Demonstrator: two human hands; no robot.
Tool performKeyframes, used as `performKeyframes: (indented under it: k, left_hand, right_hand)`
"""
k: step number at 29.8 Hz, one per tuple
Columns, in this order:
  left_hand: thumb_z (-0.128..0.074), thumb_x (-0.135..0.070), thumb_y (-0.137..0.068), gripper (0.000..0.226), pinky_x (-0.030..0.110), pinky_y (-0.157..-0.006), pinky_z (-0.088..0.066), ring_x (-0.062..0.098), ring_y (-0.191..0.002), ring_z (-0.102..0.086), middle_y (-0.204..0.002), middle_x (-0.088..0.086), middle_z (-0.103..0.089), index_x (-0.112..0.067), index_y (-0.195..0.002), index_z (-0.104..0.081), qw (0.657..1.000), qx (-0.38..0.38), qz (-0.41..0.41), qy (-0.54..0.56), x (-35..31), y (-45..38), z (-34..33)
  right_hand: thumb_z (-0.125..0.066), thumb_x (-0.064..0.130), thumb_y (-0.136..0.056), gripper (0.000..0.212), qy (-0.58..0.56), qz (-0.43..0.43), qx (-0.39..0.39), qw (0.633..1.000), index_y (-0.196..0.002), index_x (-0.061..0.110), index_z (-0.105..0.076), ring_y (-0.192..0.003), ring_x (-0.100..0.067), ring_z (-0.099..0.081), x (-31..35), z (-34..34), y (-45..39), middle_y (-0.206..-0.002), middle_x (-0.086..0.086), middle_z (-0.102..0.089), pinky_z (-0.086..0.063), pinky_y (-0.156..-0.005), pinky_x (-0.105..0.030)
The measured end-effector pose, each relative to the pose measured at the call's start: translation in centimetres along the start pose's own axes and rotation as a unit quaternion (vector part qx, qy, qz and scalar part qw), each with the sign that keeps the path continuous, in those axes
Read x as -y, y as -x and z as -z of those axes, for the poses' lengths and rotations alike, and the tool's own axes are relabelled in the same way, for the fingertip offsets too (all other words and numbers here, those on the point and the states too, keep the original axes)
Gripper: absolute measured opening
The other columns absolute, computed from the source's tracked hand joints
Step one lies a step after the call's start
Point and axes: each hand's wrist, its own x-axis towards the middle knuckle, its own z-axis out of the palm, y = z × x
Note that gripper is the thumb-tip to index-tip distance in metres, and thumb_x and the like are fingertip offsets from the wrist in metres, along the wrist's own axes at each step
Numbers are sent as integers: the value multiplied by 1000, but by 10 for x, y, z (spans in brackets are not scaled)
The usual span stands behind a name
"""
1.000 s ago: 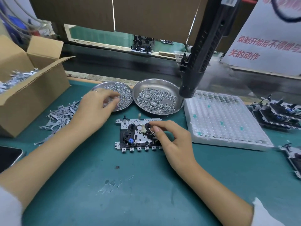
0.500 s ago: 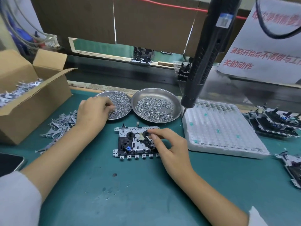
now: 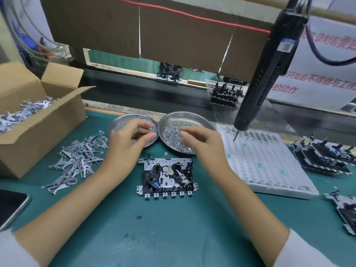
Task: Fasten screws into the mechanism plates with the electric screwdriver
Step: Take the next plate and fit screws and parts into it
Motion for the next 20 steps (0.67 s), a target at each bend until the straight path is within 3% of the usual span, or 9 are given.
performKeyframes:
  k: [4,9,20]
  left_hand:
    - [-70,-27,-71,26,23,-75,-55,11,-78,-69,-81,-6,-74,-30,-95,-60,986,44,34,157,-13,9,-8]
    - [-69,-14,-69,38,16,-66,-52,12,-74,-71,-75,0,-74,-22,-104,-57,954,89,81,275,-13,7,-9]
    - [-72,-14,-70,52,20,-74,-53,18,-85,-71,-86,7,-74,-28,-117,-53,947,71,92,300,-17,12,-15]
  right_hand:
    - [-69,14,-84,15,-133,-29,95,986,-94,23,-76,-90,-22,-70,-2,-20,5,-94,-3,-75,-56,-80,-27]
    - [-70,12,-76,13,-211,-2,81,974,-87,8,-76,-83,-28,-70,-6,-21,5,-92,-11,-72,-56,-78,-32]
    - [-63,-2,-86,13,-135,35,-16,990,-86,8,-71,-73,-10,-67,3,-27,19,-82,-8,-69,-52,-70,-18]
